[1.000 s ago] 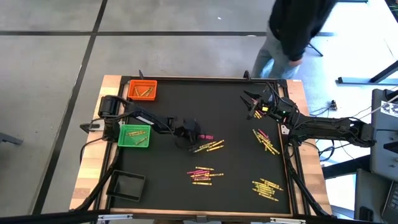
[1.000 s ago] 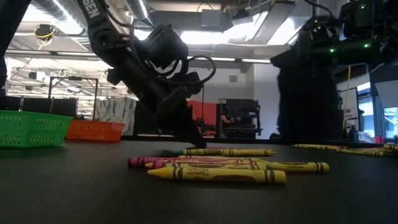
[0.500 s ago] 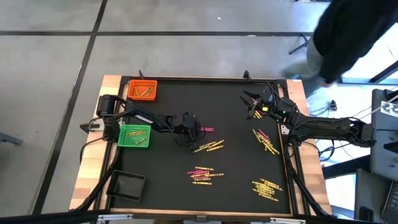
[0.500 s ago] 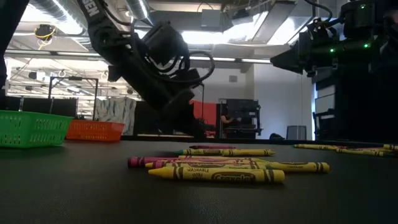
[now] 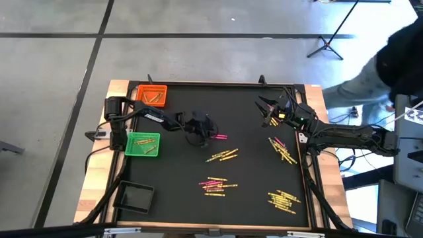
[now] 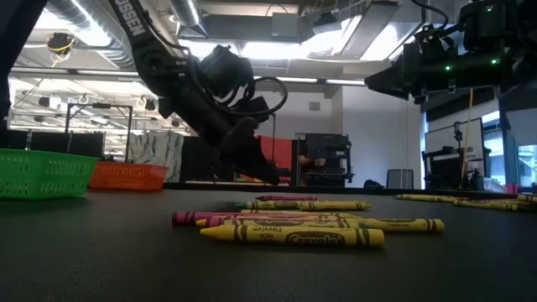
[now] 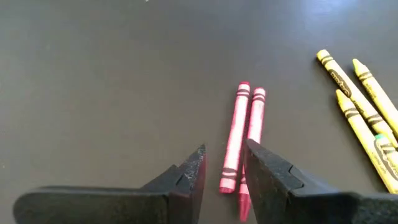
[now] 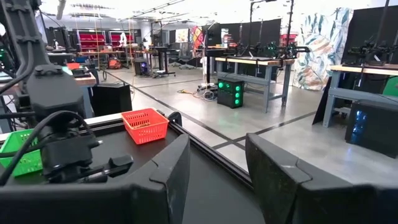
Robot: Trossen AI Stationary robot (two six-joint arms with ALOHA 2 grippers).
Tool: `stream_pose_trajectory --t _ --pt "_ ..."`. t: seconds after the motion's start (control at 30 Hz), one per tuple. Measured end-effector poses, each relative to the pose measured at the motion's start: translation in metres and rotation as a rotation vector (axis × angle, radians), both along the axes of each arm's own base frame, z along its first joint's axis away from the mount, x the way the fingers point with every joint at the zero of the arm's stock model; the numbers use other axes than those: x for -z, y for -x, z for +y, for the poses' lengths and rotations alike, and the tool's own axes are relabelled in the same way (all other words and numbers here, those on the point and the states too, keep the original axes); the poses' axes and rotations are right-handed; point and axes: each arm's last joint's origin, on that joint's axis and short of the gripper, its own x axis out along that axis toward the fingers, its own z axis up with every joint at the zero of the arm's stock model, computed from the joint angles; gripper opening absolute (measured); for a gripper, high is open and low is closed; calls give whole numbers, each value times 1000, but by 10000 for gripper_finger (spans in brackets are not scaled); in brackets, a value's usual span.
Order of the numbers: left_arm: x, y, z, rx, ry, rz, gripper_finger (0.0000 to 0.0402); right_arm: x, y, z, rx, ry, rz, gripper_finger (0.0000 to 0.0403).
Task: Sort crayons
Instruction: Put the pink crayon into the black bin
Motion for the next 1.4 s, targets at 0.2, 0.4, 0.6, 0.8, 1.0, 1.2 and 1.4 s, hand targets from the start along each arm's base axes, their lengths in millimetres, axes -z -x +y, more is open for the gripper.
stream_pose_trajectory --t 0.2,0.4,0.6,0.8,1.0,1.2,1.4 --pt "8 0 0 15 8 21 92 0 0 0 0 0 0 154" --pt "22 -2 -2 19 10 53 92 0 0 0 0 0 0 154" --pt "24 -2 -1 17 7 61 92 0 0 0 0 0 0 154" --pt "25 -1 -1 38 -11 68 55 0 0 0 0 0 0 154" --pt "24 -1 -2 52 -24 69 7 0 0 0 0 -1 3 154" --pt "2 -1 -10 40 -67 28 8 2 0 0 -17 -9 22 154" --pt "-36 7 -38 68 -121 5 4 3 -1 2 -83 -5 27 154"
